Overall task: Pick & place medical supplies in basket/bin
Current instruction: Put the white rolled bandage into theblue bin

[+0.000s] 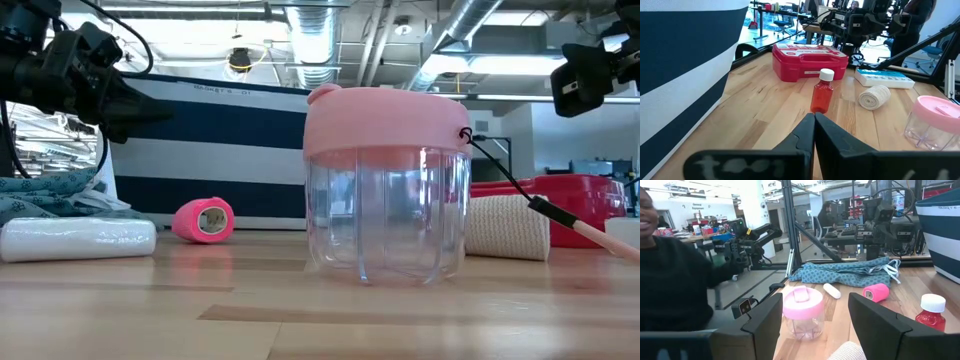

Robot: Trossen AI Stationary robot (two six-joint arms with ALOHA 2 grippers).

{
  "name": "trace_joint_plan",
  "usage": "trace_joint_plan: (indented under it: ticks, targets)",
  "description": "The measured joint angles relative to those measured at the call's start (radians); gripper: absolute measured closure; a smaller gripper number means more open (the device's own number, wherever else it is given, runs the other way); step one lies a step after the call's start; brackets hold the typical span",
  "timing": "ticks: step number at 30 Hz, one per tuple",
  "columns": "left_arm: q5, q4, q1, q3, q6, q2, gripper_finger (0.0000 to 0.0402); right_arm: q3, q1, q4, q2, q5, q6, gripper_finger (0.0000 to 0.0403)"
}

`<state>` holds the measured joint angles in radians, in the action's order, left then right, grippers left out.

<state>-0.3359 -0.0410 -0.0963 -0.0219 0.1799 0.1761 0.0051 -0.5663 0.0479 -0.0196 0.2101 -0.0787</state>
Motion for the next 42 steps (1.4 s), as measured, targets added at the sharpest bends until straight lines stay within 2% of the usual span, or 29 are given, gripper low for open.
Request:
trace_joint_plan:
  ticks: [3, 8, 11, 14, 16, 19, 21, 24, 29, 34, 39, 42]
  targets:
    - [0.0, 0.001, 0.0, 0.0, 0.0, 0.0, 0.0401, 0.0, 0.002, 0.008, 0.0, 0.002, 0.011, 0.0182]
    - [-0.002, 0.001, 0.0, 0.0, 0.04, 0.0, 0.0402, 0.0, 0.006, 0.022, 0.0, 0.011, 0.156, 0.0182]
    - [-0.039, -0.001, 0.0, 0.0, 0.086, 0.0, 0.0401, 0.0, 0.006, 0.081, 0.0, 0.036, 0.185, 0.0182]
    - [-0.069, -0.003, 0.0, 0.0, 0.103, 0.0, 0.0402, 0.0, 0.006, 0.157, 0.0, 0.098, 0.201, 0.0182]
    - [-0.07, -0.003, 0.0, 0.0, 0.1, 0.0, 0.0401, 0.0, 0.006, 0.198, 0.0, 0.166, 0.268, 0.0182]
    - [-0.088, -0.003, 0.0, 0.0, 0.041, 0.0, 0.0401, 0.0, 0.006, 0.235, 0.0, 0.246, 0.369, 0.0182]
    - [-0.095, -0.008, 0.0, 0.0, 0.03, 0.0, 0.0401, 0.0, 0.006, 0.235, 0.0, 0.266, 0.363, 0.0182]
    - [-0.101, -0.052, 0.0, 0.004, 0.056, 0.001, 0.0401, 0.0, 0.006, 0.223, 0.0, 0.266, 0.338, 0.0182]
    - [-0.103, -0.225, 0.0, 0.003, 0.142, 0.0, 0.0401, 0.006, 0.02, 0.209, -0.004, 0.262, 0.331, 0.0182]
    - [-0.006, -0.344, -0.008, 0.003, 0.122, 0.001, 0.0388, 0.065, 0.047, 0.193, -0.092, 0.266, 0.344, 0.0182]
    - [0.008, -0.414, -0.027, 0.002, 0.117, 0.027, 0.0348, 0.167, 0.065, 0.187, -0.252, 0.262, 0.313, 0.0182]
    - [0.009, -0.45, -0.042, -0.011, 0.086, 0.058, 0.0323, 0.23, 0.073, 0.122, -0.376, 0.259, 0.256, 0.0182]
